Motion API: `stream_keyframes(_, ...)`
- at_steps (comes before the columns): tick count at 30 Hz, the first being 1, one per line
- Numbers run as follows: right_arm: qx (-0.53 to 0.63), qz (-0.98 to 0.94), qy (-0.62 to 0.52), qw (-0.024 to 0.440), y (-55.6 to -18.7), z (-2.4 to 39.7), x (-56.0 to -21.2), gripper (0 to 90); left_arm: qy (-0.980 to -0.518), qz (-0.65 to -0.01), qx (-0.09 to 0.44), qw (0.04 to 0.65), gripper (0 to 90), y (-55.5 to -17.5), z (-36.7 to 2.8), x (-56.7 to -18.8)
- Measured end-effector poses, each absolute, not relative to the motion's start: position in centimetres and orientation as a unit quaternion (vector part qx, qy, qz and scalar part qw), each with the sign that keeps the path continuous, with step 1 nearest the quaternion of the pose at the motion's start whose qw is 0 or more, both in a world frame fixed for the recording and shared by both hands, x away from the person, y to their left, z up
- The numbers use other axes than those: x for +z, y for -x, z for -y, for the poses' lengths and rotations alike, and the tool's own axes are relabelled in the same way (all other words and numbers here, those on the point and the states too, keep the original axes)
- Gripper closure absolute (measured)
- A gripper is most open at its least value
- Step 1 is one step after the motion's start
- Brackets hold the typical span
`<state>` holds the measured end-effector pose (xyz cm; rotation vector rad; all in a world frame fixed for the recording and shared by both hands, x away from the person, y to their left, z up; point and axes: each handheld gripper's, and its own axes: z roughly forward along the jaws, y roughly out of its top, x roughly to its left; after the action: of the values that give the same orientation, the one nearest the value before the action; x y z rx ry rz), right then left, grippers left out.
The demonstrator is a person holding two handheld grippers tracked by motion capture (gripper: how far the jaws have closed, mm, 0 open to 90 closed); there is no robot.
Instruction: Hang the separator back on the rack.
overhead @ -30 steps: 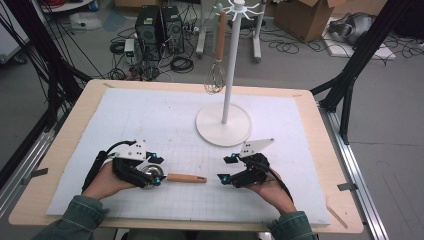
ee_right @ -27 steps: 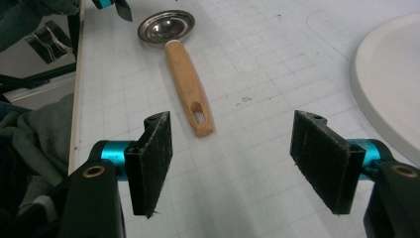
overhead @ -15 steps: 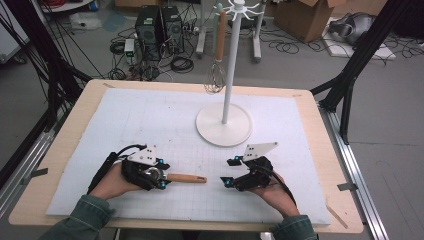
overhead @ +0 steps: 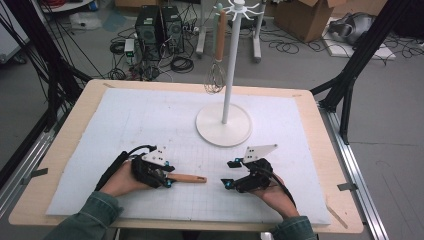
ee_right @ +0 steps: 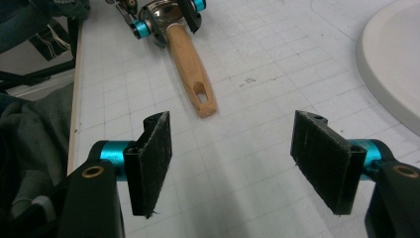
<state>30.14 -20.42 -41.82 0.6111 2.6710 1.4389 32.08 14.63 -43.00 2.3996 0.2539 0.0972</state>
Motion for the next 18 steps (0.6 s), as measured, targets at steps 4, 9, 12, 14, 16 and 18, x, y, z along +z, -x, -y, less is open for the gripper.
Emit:
stream_keyframes(4,0.466,-0.862,-0.198,0.026,-30.17,20.55,-41.76,31.8,-0.932,-0.096,0.042,0.346,58.1,-32.12,-14.32,-43.03)
stream_keyframes(9,0.468,-0.861,-0.197,0.027,-30.18,20.55,-41.79,31.8,-0.933,-0.098,0.046,0.344,62.5,-32.22,-14.16,-43.02)
stream_keyframes(12,0.464,-0.863,-0.199,0.025,-30.13,20.46,-41.93,31.8,-0.934,-0.097,0.050,0.341,63.4,-32.22,-14.14,-43.01)
stream_keyframes(14,0.464,-0.863,-0.198,0.024,-30.16,20.39,-42.02,31.8,-0.934,-0.098,0.051,0.340,64.1,-32.18,-14.12,-42.99)
stream_keyframes(16,0.464,-0.863,-0.198,0.024,-30.19,20.34,-42.11,31.8,-0.934,-0.092,0.050,0.342,66.7,-32.17,-14.15,-43.01)
stream_keyframes(18,0.464,-0.863,-0.198,0.026,-30.27,20.27,-42.19,31.8,-0.934,-0.092,0.047,0.342,68.8,-32.19,-14.14,-43.04)
